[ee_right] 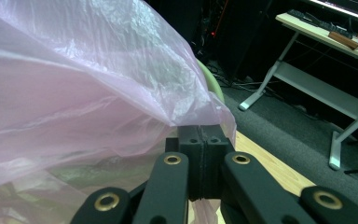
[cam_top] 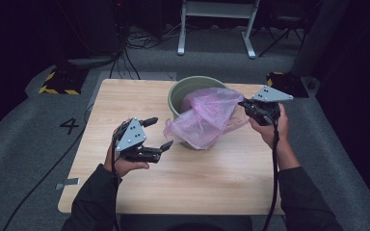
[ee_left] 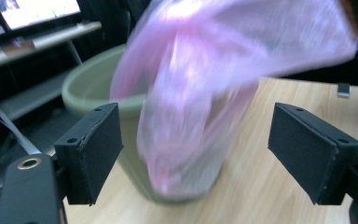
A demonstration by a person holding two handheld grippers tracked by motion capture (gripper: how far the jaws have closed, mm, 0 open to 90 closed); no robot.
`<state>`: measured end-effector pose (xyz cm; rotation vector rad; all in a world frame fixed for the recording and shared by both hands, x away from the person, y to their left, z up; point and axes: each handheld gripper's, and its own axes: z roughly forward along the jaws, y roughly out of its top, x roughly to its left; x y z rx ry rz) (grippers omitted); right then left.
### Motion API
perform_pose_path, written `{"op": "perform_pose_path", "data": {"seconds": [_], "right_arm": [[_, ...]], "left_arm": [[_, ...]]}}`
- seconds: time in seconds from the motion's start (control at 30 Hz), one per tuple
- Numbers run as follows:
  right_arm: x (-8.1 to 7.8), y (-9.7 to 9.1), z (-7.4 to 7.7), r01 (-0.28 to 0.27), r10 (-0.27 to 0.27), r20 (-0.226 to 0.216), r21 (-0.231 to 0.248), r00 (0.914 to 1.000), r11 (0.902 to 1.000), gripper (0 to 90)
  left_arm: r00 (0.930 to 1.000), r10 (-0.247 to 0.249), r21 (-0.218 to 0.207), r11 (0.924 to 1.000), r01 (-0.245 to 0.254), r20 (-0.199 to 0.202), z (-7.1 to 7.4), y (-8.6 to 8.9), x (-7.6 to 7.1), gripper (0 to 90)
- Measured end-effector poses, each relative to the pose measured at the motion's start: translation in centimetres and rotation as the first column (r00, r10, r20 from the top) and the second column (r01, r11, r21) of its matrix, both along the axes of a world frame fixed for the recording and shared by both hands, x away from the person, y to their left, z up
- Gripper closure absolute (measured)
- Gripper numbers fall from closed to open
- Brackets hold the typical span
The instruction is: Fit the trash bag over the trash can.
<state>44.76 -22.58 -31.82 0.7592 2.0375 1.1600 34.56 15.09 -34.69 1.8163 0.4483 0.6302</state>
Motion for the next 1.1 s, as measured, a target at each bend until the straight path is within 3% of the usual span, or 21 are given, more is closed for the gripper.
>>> {"op": "perform_pose_path", "data": {"seconds": [0.07,0.1,0.13,0.2,0.23,0.3,0.33,0.47,0.6,0.63,0.67,0.77,0.8,0.83,0.93,0.97,1.0,1.07,1.1], "right_arm": [[-0.1,0.1,0.2,-0.01,0.01,0.001,-0.004,0.9999,0.9999,90.0],[-0.1,0.1,0.2,-0.011,0.011,0.003,-0.005,0.9999,0.9999,90.0],[-0.1,0.1,0.2,-0.011,0.011,0.003,-0.005,0.9999,0.9999,90.0],[0.1,0.2,0.4,-0.019,0.019,0.002,-0.003,0.9998,0.9998,90.0],[0.1,0.2,0.4,-0.019,0.019,0.002,-0.003,0.9998,0.9998,90.0],[0.3,0.2,0.4,-0.026,0.026,-0.003,-0.001,0.9997,0.9997,90.0],[0.5,0.3,0.4,-0.03,0.03,-0.011,-0.007,0.9995,0.9995,90.0],[0.9,0.2,0.5,-0.034,0.034,-0.02,0.001,0.9992,0.9994,90.0],[1.4,0.2,0.6,-0.031,0.031,-0.032,0.013,0.999,0.9994,90.0],[1.9,0.2,0.5,-0.029,0.03,-0.054,0.011,0.9981,0.9995,90.0],[2.1,0.3,0.5,-0.027,0.028,-0.059,0.011,0.9979,0.9996,90.0],[2.8,0.6,0.2,-0.02,0.02,-0.075,-0.003,0.997,0.9998,90.0],[2.8,0.6,0.2,-0.02,0.02,-0.075,-0.003,0.997,0.9998,90.0],[3.1,0.7,0.0,-0.02,0.02,-0.084,0.002,0.9962,0.9998,90.0],[3.5,0.6,-0.3,-0.017,0.017,-0.099,0.007,0.995,0.9998,90.0],[3.5,0.6,-0.3,-0.017,0.017,-0.099,0.007,0.995,0.9998,90.0],[3.9,0.5,-0.5,-0.011,0.011,-0.108,0.002,0.994,0.9999,90.0],[4.2,0.4,-0.7,-0.006,0.007,-0.117,0.009,0.9931,0.9999,90.0],[4.5,0.2,-0.8,-0.002,0.005,-0.122,0.031,0.9925,0.9995,90.0]], "left_arm": [[0.999,-0.006,0.051,0.9987,0.004,0.045,1.2,-1.4,0.2,21.8],[0.999,-0.006,0.051,0.9987,0.004,0.045,1.2,-1.4,0.2,27.7],[0.9984,-0.013,0.069,0.9976,0.01,0.054,1.5,-1.9,0.6,27.7],[0.9989,-0.02,0.116,0.9931,0.015,0.042,1.9,-2.8,2.0,45.6],[0.9989,-0.02,0.116,0.9931,0.015,0.042,1.9,-2.8,2.0,54.7],[0.9987,0.0,0.12,0.9927,-0.006,0.051,1.9,-3.1,2.9,60.1],[0.9981,0.006,0.108,0.9941,-0.013,0.062,2.1,-2.9,3.7,72.7],[0.9992,0.016,0.054,0.9984,-0.018,0.036,2.3,-2.2,4.9,88.5],[0.9993,0.036,0.025,0.999,-0.036,0.002,2.5,-1.5,6.5,90.0],[0.9976,0.068,0.016,0.9975,-0.068,-0.011,2.6,-1.4,7.3,90.0],[0.9976,0.068,0.016,0.9975,-0.068,-0.011,2.6,-1.4,7.3,90.0],[0.9908,0.125,0.003,0.9922,-0.125,-0.052,2.5,-1.1,9.5,90.0],[0.9908,0.125,0.003,0.9922,-0.125,-0.052,2.5,-1.1,9.5,90.0],[0.9864,0.15,-0.003,0.9887,-0.15,-0.068,2.2,-0.8,10.8,90.0],[0.9776,0.173,-0.012,0.9843,-0.176,-0.119,1.6,-0.3,12.8,90.0],[0.9776,0.173,-0.012,0.9843,-0.176,-0.119,1.6,-0.3,12.8,90.0],[0.9681,0.205,-0.022,0.9773,-0.211,-0.144,1.1,0.2,14.0,90.0],[0.9645,0.213,-0.024,0.9753,-0.22,-0.156,0.9,0.3,14.4,90.0],[0.9578,0.225,-0.016,0.9727,-0.232,-0.178,0.4,0.5,15.2,90.0]]}}
